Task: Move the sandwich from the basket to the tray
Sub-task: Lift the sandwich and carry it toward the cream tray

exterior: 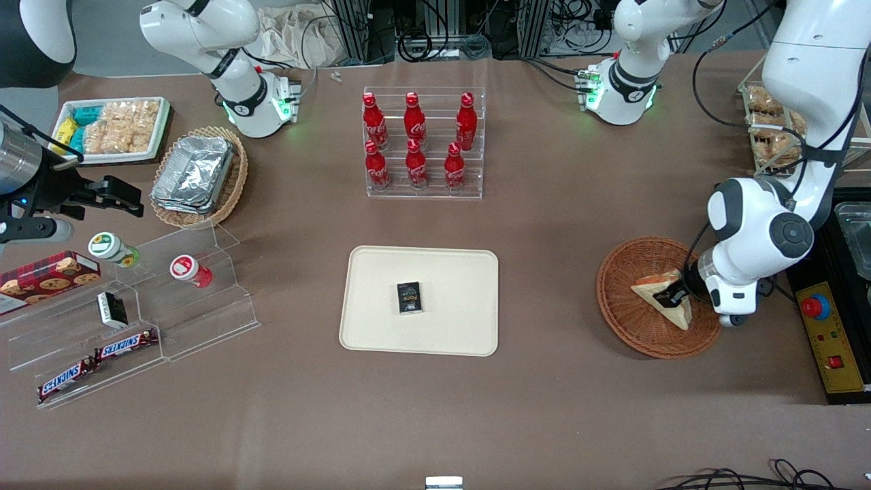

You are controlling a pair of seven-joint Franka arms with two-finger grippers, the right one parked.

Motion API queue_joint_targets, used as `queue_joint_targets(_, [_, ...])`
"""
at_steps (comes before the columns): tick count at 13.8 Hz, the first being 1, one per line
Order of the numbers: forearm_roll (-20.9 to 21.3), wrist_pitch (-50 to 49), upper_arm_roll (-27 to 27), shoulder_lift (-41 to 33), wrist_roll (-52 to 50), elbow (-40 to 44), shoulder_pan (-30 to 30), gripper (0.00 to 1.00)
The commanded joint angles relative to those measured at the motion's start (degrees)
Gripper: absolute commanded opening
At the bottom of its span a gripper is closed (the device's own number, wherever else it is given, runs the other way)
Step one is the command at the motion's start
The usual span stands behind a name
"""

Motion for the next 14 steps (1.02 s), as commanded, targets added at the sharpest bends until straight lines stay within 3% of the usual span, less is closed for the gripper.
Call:
queue_joint_targets(1, [1.7,0.6,-0.3,-0.6,-1.7,0.3,-0.1,0.00])
queue_joint_targets(4, [1.6,-5.7,-0.6,-2.3,-0.8,3.6,-0.1,0.00])
queue_joint_targets(8, [1.4,-23.8,-3.8,-2.8,0.7,15.8,-1.0,0.00])
queue_joint_targets(11, [1.2,-35.6,-7.3,-2.2,4.5,26.3,-2.3,0.13])
queue_joint_targets(12, [1.2,-39.0,-7.8,-2.1,4.6,29.4,-3.7,0.01])
queue_joint_targets(14, [0.6,-42.9,-7.9,-1.4,3.8,32.7,-8.3,0.00])
